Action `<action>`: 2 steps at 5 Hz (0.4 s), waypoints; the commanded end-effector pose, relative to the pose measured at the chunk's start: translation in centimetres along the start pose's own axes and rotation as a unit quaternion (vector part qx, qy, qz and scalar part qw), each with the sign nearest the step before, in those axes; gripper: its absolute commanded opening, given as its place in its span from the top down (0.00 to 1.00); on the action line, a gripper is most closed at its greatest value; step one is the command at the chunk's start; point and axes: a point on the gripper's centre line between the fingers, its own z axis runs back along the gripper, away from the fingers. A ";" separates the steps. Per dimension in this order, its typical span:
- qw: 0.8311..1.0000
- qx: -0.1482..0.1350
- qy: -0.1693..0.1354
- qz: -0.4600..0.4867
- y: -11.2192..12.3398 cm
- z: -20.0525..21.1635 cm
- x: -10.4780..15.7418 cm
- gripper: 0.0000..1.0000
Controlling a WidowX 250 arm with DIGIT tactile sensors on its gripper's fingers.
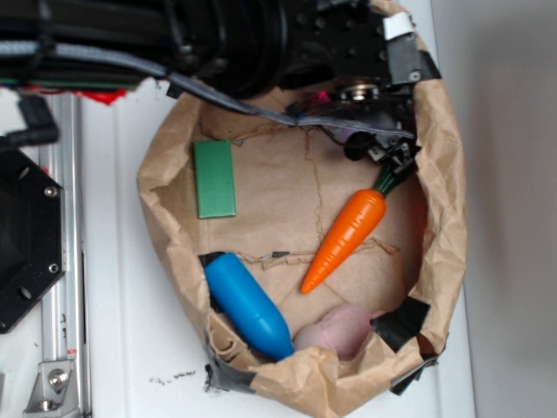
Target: Grab the wood chip.
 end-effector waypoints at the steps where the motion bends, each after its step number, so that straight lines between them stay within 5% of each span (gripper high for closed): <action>1: 1.000 0.008 0.021 -0.015 -0.3 -1.1 -1.3 1.00; 2: 0.999 0.009 0.021 -0.023 -0.5 -1.1 -1.4 1.00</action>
